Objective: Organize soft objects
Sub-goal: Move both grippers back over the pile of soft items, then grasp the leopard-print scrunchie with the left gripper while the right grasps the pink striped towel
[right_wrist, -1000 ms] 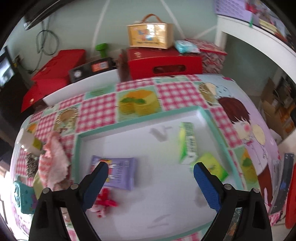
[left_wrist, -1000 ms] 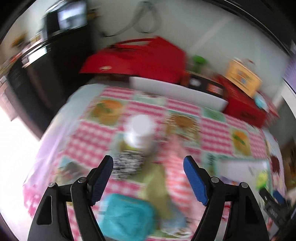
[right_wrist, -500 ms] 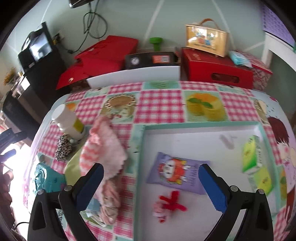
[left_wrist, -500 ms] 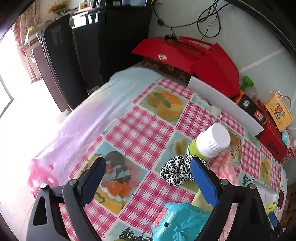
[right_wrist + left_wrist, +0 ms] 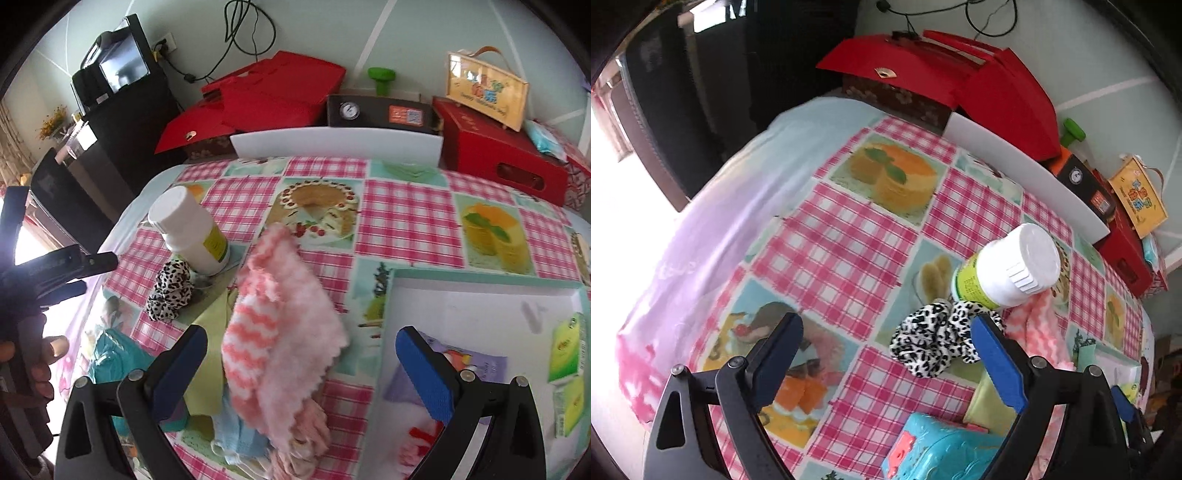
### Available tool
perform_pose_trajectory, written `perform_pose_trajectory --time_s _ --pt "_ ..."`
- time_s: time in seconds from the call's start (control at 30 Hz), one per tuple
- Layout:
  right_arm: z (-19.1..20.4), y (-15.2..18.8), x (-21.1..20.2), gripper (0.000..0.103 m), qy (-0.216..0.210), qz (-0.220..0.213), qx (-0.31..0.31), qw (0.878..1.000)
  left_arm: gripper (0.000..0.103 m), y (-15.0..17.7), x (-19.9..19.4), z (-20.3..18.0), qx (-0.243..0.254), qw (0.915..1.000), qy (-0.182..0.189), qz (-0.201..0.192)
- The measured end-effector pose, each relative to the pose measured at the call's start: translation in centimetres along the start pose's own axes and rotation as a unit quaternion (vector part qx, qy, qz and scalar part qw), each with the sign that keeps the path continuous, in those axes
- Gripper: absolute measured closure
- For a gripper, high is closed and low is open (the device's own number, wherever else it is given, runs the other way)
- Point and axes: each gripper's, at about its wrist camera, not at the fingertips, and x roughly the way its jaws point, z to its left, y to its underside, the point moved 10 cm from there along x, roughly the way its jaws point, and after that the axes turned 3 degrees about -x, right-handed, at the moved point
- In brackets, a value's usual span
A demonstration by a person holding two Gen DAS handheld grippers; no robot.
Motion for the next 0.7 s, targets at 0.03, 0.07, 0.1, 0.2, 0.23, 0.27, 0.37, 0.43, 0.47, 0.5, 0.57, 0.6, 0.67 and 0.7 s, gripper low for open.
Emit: perform_pose_trajectory --time_s 0.03,0.07,0.1,0.2,0.23,0.27,0.37,0.43,0.47,0.5,0.57,0.6,0.67,0.7 --pt "0.0 -0.1 0.3 0.000 -0.004 0.003 0.004 1.000 0.011 -0.1 0.1 -0.2 0.002 1.0000 0.003 0.001" --pt "0.1 -0.3 0.7 0.000 -0.008 0.005 0.007 1.000 0.011 -0.1 0.3 -0.3 0.003 1.0000 0.004 0.003" --pt "0.0 -0.4 0.9 0.000 -0.009 0.008 0.009 1.000 0.011 -0.1 0.4 -0.3 0.002 1.0000 0.005 0.005" --pt "0.0 -0.7 1.5 0.000 -0.012 0.013 0.011 1.000 0.011 0.2 1.0 -0.6 -0.009 0.9996 0.019 0.018" --pt "0.1 -0.8 1.8 0.000 -0.015 0.016 0.011 1.000 0.011 0.2 1.3 -0.7 -0.009 0.9995 0.022 0.021" --pt "0.1 -0.8 2.1 0.000 -0.017 0.021 0.012 1.000 0.011 0.4 1.5 -0.8 -0.008 0.9994 0.022 0.025" --pt "0.6 -0.4 3.0 0.000 -0.025 0.033 0.006 0.999 0.011 0.8 2.2 -1.3 -0.004 0.9990 0.026 0.036" --pt "1.0 0.1 3.6 0.000 -0.029 0.045 -0.001 0.999 0.011 1.1 2.4 -1.6 0.002 0.9987 0.029 0.042" --pt "1.2 0.4 3.8 0.000 -0.031 0.049 -0.005 0.998 0.011 1.2 2.5 -1.8 0.006 0.9985 0.030 0.046" --pt "1.3 0.5 3.9 0.000 -0.032 0.052 -0.006 0.998 0.011 1.4 2.7 -2.1 0.010 0.9982 0.031 0.050" --pt "1.3 0.8 4.1 0.000 -0.033 0.055 -0.005 0.998 0.011 1.8 2.9 -2.5 0.020 0.9976 0.030 0.059" --pt "1.3 1.0 4.2 0.000 -0.033 0.058 -0.005 0.998 0.011 1.9 3.0 -2.6 0.022 0.9974 0.030 0.062" --pt "1.2 1.3 4.5 0.000 -0.034 0.064 -0.005 0.997 0.011 2.3 3.2 -3.2 0.033 0.9964 0.028 0.073" --pt "1.1 1.4 4.7 0.000 -0.035 0.067 -0.003 0.997 0.011 2.3 3.2 -3.4 0.042 0.9959 0.024 0.077"
